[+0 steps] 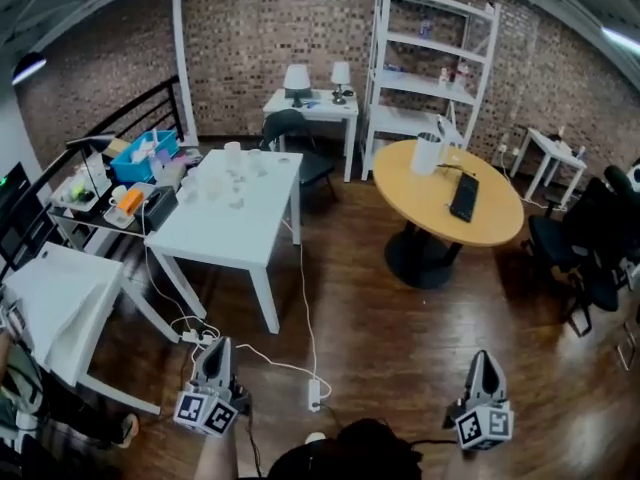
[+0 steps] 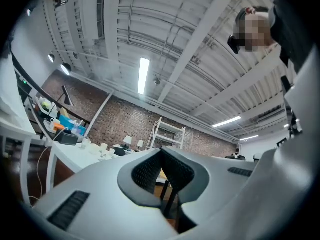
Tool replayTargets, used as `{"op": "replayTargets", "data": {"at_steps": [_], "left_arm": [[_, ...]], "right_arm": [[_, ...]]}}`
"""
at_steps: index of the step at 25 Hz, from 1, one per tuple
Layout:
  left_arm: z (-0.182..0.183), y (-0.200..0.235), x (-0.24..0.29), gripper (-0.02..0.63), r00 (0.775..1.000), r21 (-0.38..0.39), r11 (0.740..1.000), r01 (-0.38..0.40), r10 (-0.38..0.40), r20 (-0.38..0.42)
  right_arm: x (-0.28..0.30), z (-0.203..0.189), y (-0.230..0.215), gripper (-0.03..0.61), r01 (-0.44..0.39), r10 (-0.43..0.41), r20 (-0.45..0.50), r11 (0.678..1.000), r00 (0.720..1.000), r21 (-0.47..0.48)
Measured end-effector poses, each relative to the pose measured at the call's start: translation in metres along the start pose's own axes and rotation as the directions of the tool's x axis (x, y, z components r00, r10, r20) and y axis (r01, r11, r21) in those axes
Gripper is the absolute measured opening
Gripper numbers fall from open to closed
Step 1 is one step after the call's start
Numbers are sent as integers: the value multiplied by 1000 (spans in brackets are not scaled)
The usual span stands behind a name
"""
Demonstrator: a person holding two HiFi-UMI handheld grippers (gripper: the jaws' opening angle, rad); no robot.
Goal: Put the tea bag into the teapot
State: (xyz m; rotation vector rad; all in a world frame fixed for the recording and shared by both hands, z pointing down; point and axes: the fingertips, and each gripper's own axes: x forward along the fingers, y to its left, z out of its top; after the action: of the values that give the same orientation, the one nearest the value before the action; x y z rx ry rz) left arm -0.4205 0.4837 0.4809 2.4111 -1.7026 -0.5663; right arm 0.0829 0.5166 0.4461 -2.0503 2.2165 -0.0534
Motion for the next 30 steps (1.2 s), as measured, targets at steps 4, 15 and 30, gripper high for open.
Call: {"op": "replayTargets", "data": {"at_steps": [4, 15, 30], "left_arm": [[-14, 14, 28, -6, 999, -13, 1000, 10, -11, -32], [-58, 41, 160, -6, 997, 15, 1000, -19, 20, -78], [-91, -44, 477, -6, 993, 41, 994, 104, -102, -54]], "right_arm": [[16, -8, -19, 5, 77, -77, -39, 997, 996, -9], [165, -35, -52, 5, 59, -59, -37, 998, 998, -6], [432, -21, -210, 5, -10, 10, 29, 1000, 1000, 1]]}}
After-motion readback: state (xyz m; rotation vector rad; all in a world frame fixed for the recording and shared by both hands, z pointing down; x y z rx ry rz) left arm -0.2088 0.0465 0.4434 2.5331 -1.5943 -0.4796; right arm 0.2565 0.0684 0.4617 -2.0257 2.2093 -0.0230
